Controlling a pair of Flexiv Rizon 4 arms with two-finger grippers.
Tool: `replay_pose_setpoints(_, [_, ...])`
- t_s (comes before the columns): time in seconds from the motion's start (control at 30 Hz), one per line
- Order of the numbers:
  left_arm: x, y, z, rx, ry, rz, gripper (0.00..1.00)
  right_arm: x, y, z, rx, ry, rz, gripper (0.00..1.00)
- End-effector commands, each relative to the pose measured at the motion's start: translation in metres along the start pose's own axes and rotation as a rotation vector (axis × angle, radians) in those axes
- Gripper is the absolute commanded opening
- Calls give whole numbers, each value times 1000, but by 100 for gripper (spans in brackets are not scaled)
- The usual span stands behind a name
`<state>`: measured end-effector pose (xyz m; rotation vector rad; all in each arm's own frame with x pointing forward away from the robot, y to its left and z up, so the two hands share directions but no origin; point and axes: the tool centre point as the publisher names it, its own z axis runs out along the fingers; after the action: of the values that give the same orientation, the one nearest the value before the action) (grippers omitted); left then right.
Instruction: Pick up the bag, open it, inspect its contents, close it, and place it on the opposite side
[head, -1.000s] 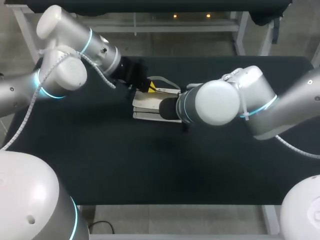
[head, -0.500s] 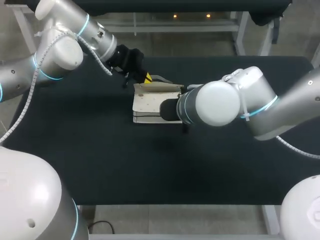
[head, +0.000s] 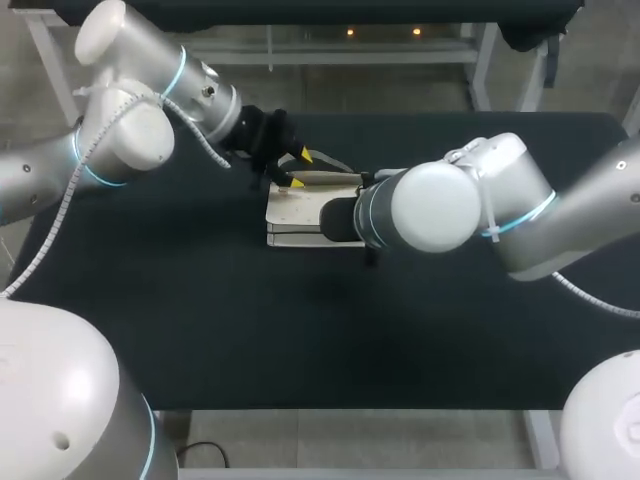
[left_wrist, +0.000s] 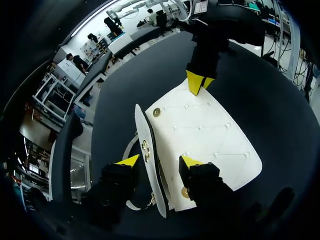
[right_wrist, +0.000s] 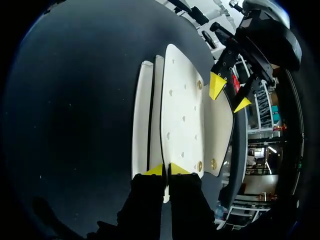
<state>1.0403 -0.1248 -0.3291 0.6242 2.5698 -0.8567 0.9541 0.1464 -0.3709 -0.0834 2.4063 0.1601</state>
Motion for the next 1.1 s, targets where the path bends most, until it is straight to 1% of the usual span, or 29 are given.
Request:
replay_pose_setpoints(0.03, [2,6,9,5,-93,-27,99,2,-2,0,-5,-3,0,0])
replay_pose_setpoints(0.07, [0,7,11,-3,-100,-30,98,2,-2,0,-5,-3,0,0])
replay_pose_setpoints(0.13, [-4,9,13,7,-110,-53,97,2,-2,0,-5,-3,0,0])
replay_pose_setpoints(0.23, [-11,13,16,12,-120,-85,99,2,-2,0,-5,-3,0,0])
replay_pose_setpoints(0.4, [-21,19,24,15,-123,-123,89,2,-2,0,-5,-3,0,0])
replay_pose_setpoints(0.5, [-26,23,28,18,-121,-148,85,2,-2,0,-5,-3,0,0])
replay_pose_setpoints(0.6, [-30,24,30,22,-118,-158,76,2,-2,0,-5,-3,0,0])
replay_pose_setpoints(0.73, [-31,25,32,13,-107,-172,66,2,-2,0,-5,-3,0,0])
replay_pose_setpoints(0.77, [-32,26,33,10,-104,-174,61,2,-2,0,-5,-3,0,0])
replay_pose_setpoints(0.8, [-31,26,34,9,-99,-177,58,2,-2,0,-5,-3,0,0])
replay_pose_setpoints(0.87, [-31,27,36,2,-90,-181,53,2,-2,0,-5,-3,0,0])
replay_pose_setpoints(0.9, [-31,27,36,1,-89,-183,53,2,-2,0,-5,-3,0,0])
replay_pose_setpoints(0.97, [-31,28,38,-1,-80,-188,45,2,-2,0,-5,-3,0,0])
replay_pose_setpoints(1.1, [-32,29,40,-8,-63,-197,40,2,-2,0,-5,-3,0,0])
